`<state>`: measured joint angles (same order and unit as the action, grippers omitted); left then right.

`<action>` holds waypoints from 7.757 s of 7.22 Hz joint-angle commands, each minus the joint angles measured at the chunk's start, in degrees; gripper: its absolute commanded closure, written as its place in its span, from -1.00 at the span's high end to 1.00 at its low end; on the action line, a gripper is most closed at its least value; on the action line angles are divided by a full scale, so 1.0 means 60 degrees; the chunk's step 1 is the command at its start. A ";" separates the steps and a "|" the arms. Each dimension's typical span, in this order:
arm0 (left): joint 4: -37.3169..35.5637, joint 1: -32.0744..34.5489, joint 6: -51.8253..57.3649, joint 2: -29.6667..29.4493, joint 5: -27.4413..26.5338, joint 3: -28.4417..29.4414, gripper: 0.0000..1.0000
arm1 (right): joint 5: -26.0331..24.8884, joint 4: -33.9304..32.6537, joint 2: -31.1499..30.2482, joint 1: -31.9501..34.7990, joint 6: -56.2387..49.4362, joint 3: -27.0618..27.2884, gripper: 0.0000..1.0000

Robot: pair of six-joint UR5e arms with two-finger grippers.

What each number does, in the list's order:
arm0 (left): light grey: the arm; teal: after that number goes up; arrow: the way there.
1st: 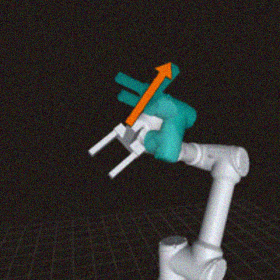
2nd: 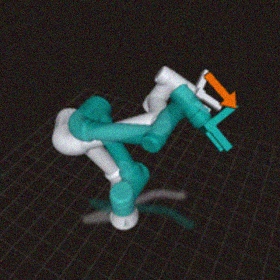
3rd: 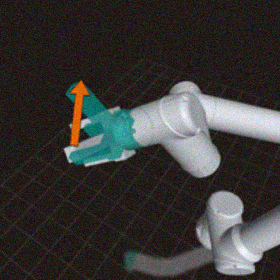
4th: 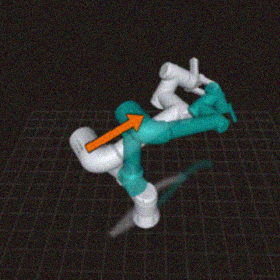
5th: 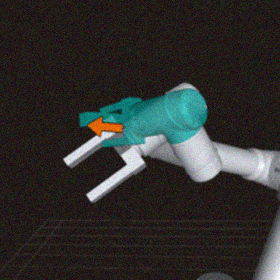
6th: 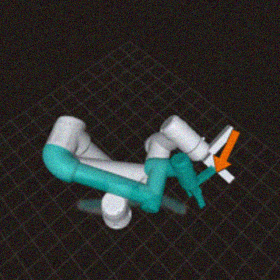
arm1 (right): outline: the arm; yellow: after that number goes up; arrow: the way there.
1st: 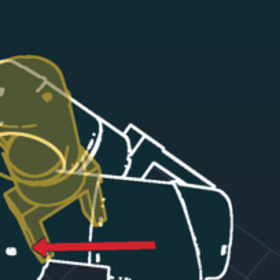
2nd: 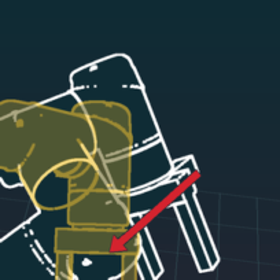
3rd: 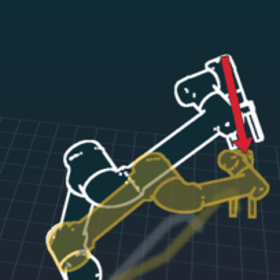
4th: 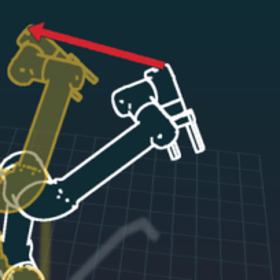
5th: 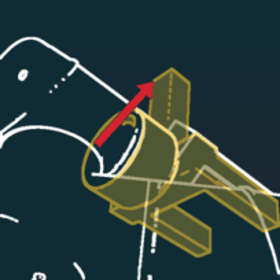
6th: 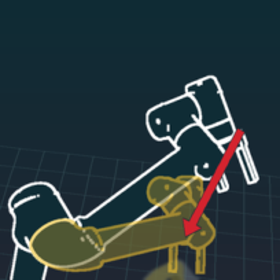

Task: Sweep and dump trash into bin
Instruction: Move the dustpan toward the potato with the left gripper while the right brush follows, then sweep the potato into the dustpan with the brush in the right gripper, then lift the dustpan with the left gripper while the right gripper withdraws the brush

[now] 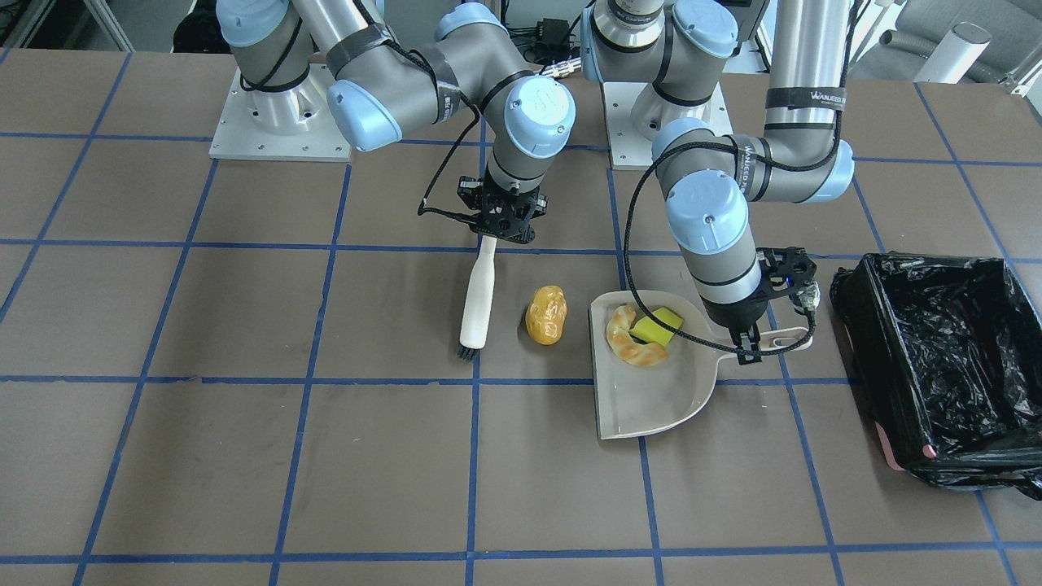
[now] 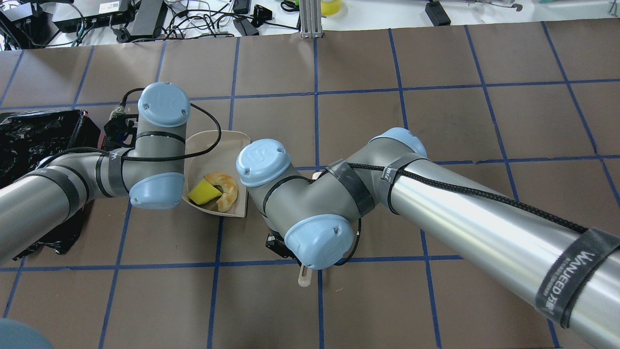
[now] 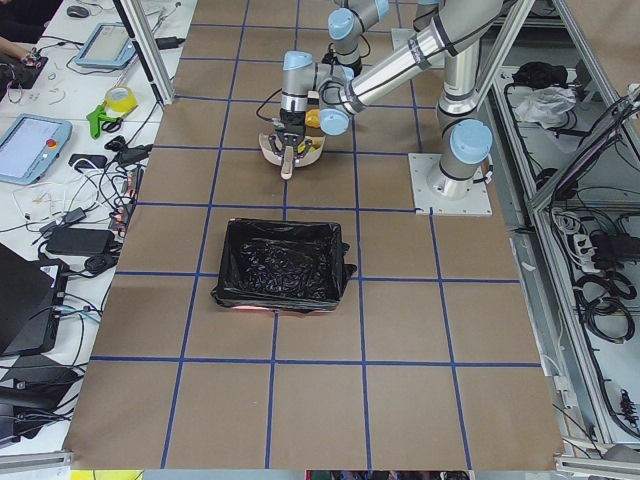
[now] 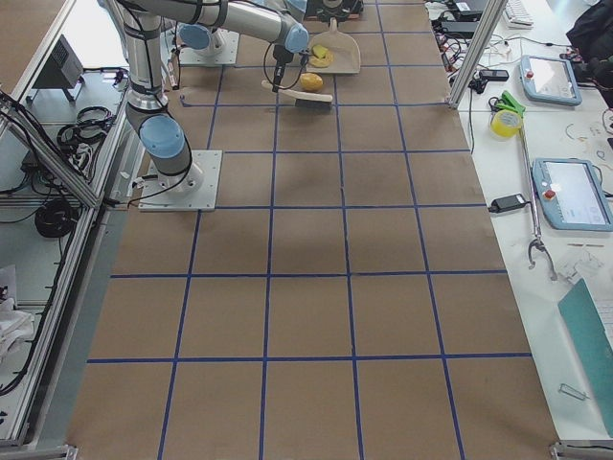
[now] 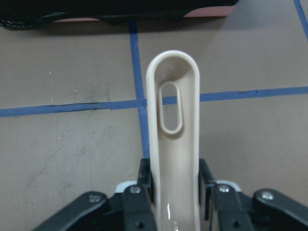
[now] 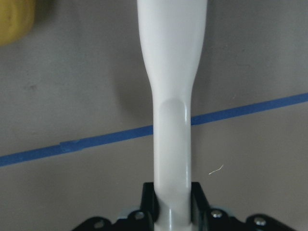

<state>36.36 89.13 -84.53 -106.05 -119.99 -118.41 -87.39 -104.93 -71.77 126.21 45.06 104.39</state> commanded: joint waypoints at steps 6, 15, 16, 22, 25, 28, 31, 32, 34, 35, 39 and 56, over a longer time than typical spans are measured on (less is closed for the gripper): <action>-0.0890 0.0291 -0.0369 -0.0035 -0.0231 -0.0656 -1.00 | 0.1405 -0.2608 0.0945 0.0088 -0.0054 -0.0244 -1.00; -0.0890 0.0291 -0.0311 -0.0035 -0.0245 -0.0539 -1.00 | 0.3017 -0.2653 0.1752 -0.0117 -0.0447 -0.1842 -1.00; -0.0890 0.0291 -0.0311 -0.0021 -0.0245 -0.0539 -1.00 | 0.3094 -0.2653 0.1737 -0.0204 -0.0493 -0.1857 -1.00; -0.0890 0.0291 -0.0296 -0.0006 -0.0158 -0.0539 -1.00 | 0.1528 -0.1350 0.1371 -0.0615 -0.2456 -0.1959 -1.00; -0.0890 0.0291 -0.0281 0.0008 -0.0128 -0.0524 -1.00 | 0.0374 -0.0765 0.1239 -0.0777 -0.2969 -0.1858 -1.00; -0.0802 0.0276 -0.0369 -0.0210 -0.0216 -0.0423 -1.00 | 0.0559 -0.0748 0.1282 -0.0689 -0.1935 -0.1652 -1.00; -0.0465 0.0276 -0.0267 -0.0226 -0.0128 -0.0320 -1.00 | 0.2431 -0.2078 0.1385 -0.0630 -0.1826 -0.1564 -1.00; -0.0407 0.0276 -0.0267 -0.0240 -0.0128 -0.0276 -1.00 | 0.2566 -0.2314 0.1487 -0.0616 -0.1826 -0.1564 -1.00; -0.0333 0.0276 -0.0267 -0.0240 -0.0113 -0.0246 -1.00 | 0.3543 -0.2769 0.1561 -0.0615 -0.1594 -0.1608 -1.00; -0.0333 0.0276 -0.0267 -0.0226 -0.0099 -0.0246 -1.00 | 0.3607 -0.2843 0.1576 -0.0615 -0.1490 -0.1637 -1.00; -0.0333 0.0276 -0.0267 -0.0211 -0.0099 -0.0246 -1.00 | 0.2270 -0.2538 0.1473 -0.0703 -0.1838 -0.1681 -1.00; 0.2565 0.0144 -0.1013 0.0169 0.5272 0.2577 -1.00 | -0.1695 -0.0031 0.0417 -0.9020 -1.0102 -0.1506 -1.00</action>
<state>50.35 89.99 -90.01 -105.26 -91.72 -105.33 -97.29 -104.43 -70.61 75.37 -15.11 95.32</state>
